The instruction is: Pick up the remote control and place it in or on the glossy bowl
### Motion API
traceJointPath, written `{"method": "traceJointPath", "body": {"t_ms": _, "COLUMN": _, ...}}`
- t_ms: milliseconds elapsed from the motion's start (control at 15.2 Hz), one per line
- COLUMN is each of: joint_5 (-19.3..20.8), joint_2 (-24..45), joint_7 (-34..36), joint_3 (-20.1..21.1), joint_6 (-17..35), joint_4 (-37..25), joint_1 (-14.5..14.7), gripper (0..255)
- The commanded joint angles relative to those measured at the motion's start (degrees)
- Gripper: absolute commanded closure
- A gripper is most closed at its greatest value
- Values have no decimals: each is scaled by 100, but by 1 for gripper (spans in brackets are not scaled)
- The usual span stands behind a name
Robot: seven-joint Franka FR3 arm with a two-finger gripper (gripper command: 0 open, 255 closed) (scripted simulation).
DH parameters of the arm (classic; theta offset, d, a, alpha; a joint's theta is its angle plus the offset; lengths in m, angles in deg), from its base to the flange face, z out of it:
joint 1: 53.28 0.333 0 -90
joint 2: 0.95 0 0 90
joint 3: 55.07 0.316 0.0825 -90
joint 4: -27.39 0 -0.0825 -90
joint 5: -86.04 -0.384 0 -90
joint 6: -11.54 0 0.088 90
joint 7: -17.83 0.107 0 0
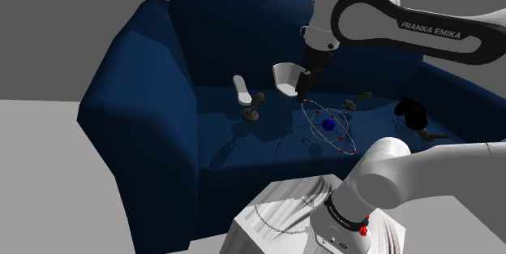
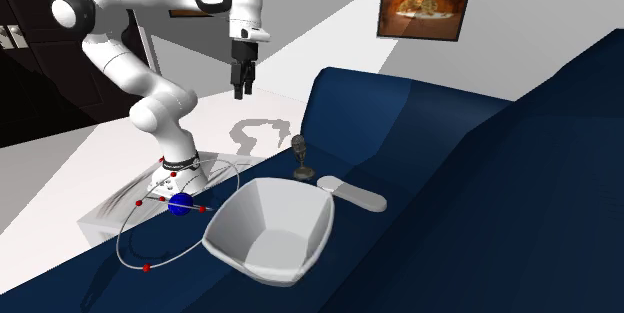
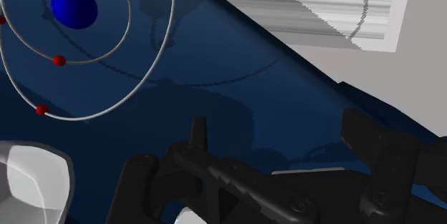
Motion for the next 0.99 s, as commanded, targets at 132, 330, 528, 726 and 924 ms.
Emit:
{"method": "traceJointPath", "body": {"t_ms": 132, "joint_5": -15, "joint_2": 347, "joint_7": 170, "joint_3": -16, "joint_6": 406, "joint_4": -9, "joint_1": -86, "gripper": 0}}
{"method": "traceJointPath", "body": {"t_ms": 330, "joint_5": -29, "joint_2": 899, "joint_7": 416, "joint_3": -42, "joint_6": 989, "joint_4": -83, "joint_1": -213, "gripper": 0}}
{"method": "traceJointPath", "body": {"t_ms": 528, "joint_5": -36, "joint_2": 1479, "joint_7": 652, "joint_3": -75, "joint_6": 1531, "joint_4": -228, "joint_1": -334, "gripper": 0}}
{"method": "traceJointPath", "body": {"t_ms": 726, "joint_5": -39, "joint_2": 2075, "joint_7": 876, "joint_3": -116, "joint_6": 2024, "joint_4": -440, "joint_1": -445, "gripper": 0}}
{"method": "traceJointPath", "body": {"t_ms": 924, "joint_5": -44, "joint_2": 2680, "joint_7": 1087, "joint_3": -164, "joint_6": 2463, "joint_4": -715, "joint_1": -548, "gripper": 0}}
